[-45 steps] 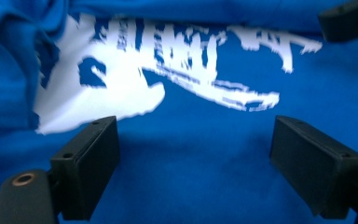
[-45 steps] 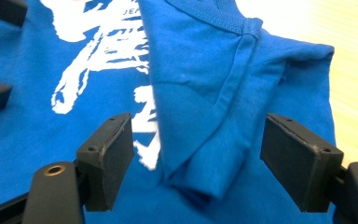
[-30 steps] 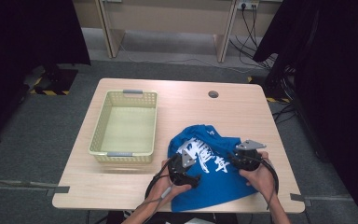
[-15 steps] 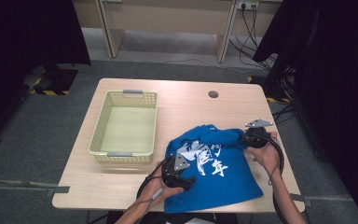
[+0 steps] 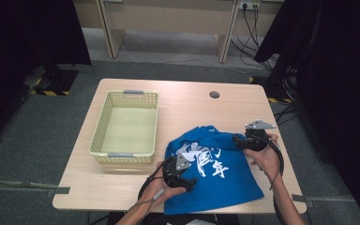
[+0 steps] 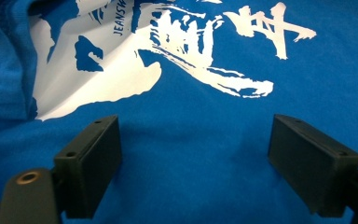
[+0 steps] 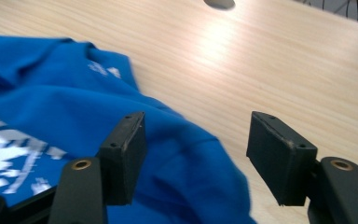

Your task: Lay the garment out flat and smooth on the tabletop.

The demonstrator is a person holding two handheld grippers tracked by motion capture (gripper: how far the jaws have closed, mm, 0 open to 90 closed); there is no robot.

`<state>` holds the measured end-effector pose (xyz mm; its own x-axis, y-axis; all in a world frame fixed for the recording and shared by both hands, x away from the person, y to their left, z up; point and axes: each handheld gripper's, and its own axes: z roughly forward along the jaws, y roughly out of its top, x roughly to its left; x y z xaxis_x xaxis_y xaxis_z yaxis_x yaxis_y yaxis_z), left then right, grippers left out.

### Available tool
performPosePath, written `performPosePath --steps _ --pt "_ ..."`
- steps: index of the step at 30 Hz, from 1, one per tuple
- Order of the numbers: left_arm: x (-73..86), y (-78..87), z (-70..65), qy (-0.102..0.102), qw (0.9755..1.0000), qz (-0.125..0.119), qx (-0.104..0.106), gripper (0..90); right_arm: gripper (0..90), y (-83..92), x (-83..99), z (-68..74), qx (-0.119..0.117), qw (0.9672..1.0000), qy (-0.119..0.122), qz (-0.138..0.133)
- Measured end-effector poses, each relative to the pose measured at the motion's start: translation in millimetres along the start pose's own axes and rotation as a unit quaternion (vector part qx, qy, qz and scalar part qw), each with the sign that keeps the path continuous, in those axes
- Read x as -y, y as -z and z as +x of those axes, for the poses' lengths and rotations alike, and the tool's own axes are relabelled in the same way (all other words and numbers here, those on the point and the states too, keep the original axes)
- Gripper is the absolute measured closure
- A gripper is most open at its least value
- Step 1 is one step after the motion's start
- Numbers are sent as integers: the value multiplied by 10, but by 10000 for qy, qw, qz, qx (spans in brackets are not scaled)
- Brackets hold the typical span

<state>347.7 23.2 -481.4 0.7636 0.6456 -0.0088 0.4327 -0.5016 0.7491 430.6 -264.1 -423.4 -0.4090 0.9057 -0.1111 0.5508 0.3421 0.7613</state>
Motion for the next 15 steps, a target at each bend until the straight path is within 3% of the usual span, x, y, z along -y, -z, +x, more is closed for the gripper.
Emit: performPosePath --steps 7,15 --pt "-34 -40 44 129 9999 3 -76 133 346 130 105 307 -405 9989 208 -143" --pt "-15 -24 34 95 9999 16 -92 126 303 88 357 516 -705 9967 358 170"
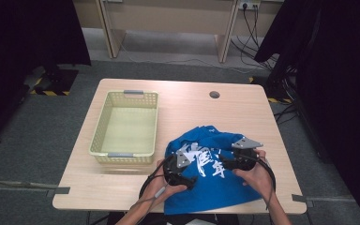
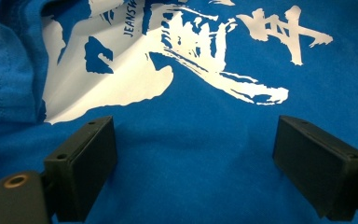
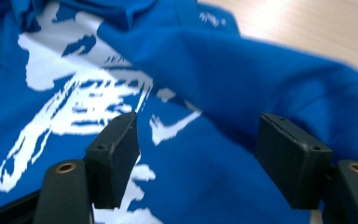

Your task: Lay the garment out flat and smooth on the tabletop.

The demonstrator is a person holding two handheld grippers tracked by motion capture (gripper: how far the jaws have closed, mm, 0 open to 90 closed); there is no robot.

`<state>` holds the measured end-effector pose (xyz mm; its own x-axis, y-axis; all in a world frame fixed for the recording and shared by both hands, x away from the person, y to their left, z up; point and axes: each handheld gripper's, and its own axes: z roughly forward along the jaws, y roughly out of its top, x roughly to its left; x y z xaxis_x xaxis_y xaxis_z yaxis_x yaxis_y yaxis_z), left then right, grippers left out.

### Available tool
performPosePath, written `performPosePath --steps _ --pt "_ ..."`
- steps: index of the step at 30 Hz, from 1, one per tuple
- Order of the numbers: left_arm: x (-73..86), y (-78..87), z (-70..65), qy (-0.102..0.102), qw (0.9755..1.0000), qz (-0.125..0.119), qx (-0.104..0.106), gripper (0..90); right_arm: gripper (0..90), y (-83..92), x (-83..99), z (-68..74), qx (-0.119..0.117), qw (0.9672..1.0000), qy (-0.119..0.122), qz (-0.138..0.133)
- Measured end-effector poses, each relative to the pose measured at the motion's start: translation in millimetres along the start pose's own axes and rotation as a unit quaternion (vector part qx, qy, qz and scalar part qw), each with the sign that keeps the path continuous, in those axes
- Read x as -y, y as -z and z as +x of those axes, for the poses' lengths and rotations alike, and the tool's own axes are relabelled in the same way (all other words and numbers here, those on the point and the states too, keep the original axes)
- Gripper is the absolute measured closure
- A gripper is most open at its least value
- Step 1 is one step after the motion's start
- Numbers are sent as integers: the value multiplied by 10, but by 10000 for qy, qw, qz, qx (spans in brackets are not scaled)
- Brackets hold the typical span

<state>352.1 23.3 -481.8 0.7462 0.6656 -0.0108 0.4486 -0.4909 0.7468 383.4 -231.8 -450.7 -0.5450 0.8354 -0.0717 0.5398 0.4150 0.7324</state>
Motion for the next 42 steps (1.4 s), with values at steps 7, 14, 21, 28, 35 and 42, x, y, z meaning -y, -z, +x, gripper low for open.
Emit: performPosePath --steps 7,14,21,28,35,42 --pt "13 15 -3 -10 10000 5 19 127 300 -38 191 -31 -18 9997 -163 184" --pt "47 53 -16 -50 10000 9 64 129 301 54 396 -66 -98 9990 -418 101" --pt "93 102 -72 -110 9998 8 134 129 301 253 568 22 -132 9991 -376 118" --pt "67 126 -92 -34 9999 8 152 150 300 305 613 58 -136 9992 -368 119" --pt "-168 95 24 -35 9994 -303 -163 144 300 314 620 83 -140 9992 -365 114" --pt "-438 29 129 137 9987 -458 -182 143 299 313 620 82 -150 9992 -364 112"
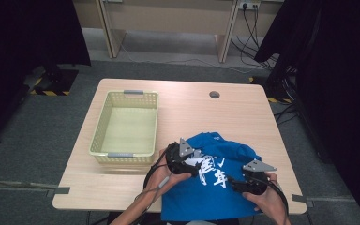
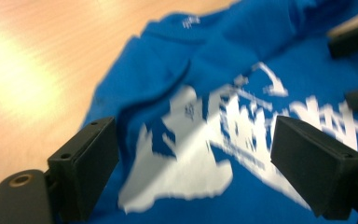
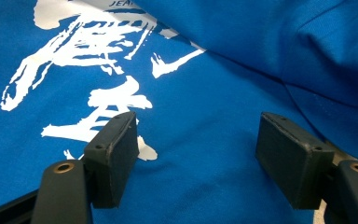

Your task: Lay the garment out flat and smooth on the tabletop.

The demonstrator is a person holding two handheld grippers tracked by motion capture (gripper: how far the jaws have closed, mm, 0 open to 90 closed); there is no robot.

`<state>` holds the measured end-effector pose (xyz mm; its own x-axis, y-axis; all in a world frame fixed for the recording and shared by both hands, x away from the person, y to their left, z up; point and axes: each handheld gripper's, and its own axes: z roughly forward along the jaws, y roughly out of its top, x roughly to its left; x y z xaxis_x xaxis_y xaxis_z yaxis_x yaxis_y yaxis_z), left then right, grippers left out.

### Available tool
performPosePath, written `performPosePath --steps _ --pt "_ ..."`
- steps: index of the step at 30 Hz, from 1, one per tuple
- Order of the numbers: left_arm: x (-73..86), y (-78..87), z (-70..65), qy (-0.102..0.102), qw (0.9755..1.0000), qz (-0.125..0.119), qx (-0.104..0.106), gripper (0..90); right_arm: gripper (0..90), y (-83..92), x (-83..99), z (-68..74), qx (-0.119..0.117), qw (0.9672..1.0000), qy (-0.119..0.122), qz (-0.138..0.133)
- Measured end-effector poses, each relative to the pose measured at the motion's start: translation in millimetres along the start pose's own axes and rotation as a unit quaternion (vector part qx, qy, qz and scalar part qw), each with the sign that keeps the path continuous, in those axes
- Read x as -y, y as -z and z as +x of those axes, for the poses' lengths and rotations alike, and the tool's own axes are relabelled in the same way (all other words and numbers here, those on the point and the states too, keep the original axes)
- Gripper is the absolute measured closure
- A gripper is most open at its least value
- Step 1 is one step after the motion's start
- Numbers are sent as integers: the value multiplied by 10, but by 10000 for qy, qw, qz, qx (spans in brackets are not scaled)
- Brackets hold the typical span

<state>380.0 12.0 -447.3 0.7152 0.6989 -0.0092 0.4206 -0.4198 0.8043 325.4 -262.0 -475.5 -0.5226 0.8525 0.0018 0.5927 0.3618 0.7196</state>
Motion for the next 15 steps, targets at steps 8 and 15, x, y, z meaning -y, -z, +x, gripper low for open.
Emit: performPosePath --steps 8,15 --pt "-283 -289 144 242 9994 70 -226 150 298 -2 1 -1 0 10000 15 -11" --pt "-456 -394 223 303 9990 134 -310 149 298 -2 1 0 -4 10000 11 -16"
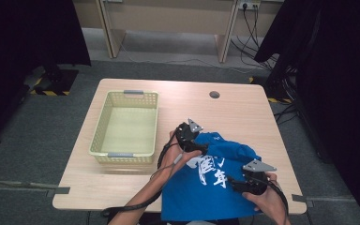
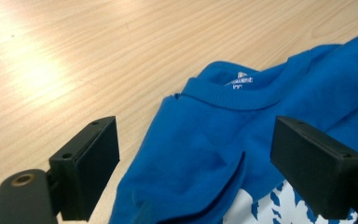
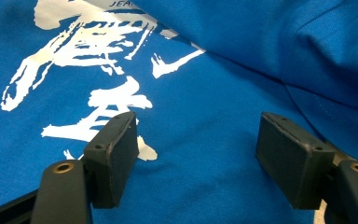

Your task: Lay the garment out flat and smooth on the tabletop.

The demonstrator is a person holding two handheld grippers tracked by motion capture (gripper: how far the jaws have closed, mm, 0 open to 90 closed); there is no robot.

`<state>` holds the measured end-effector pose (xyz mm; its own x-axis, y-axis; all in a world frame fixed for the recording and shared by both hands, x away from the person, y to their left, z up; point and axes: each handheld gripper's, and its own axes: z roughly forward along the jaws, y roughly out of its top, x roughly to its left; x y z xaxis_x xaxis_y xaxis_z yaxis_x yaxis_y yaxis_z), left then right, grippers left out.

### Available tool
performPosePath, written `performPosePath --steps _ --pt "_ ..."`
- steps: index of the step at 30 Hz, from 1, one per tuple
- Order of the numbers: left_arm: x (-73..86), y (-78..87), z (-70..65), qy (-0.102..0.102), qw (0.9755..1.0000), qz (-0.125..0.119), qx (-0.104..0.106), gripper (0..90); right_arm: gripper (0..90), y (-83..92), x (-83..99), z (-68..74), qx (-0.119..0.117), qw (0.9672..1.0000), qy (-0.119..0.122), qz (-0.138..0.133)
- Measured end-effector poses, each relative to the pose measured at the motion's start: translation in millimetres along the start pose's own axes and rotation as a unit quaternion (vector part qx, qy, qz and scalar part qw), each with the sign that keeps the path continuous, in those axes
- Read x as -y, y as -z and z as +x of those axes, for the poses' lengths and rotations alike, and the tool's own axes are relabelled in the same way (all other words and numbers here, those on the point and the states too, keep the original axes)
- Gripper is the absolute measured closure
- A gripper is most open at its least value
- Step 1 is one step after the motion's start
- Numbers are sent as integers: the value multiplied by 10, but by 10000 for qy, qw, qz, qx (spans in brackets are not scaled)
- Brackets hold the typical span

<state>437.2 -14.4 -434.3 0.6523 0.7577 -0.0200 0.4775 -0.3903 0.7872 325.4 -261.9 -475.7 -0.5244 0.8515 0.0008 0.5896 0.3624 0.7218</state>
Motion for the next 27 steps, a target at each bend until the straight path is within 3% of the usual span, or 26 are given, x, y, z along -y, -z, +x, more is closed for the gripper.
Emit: performPosePath --steps 6,12,18,19,20,22,24,27 --pt "-69 -18 39 5 9999 72 -81 148 296 -4 -2 3 -8 10000 4 -3" --pt "-72 -263 134 185 9991 329 -203 163 296 -3 -3 2 -8 10000 2 4" --pt "-24 -419 144 163 9985 509 -147 202 296 -3 -2 2 -8 10000 5 3" --pt "-11 -445 133 132 9984 537 -97 237 296 -3 -2 2 -9 10000 4 3" --pt "14 -487 103 79 9984 560 41 370 296 -4 -3 3 -11 10000 -3 2" --pt "23 -502 82 -15 9982 602 77 527 296 -5 -3 3 -12 10000 6 -1" --pt "19 -498 77 -22 9982 586 75 639 296 -5 -2 3 -11 10000 7 -4" --pt "0 -475 130 -64 9987 498 -44 718 296 -4 -2 4 -8 10000 5 -2"
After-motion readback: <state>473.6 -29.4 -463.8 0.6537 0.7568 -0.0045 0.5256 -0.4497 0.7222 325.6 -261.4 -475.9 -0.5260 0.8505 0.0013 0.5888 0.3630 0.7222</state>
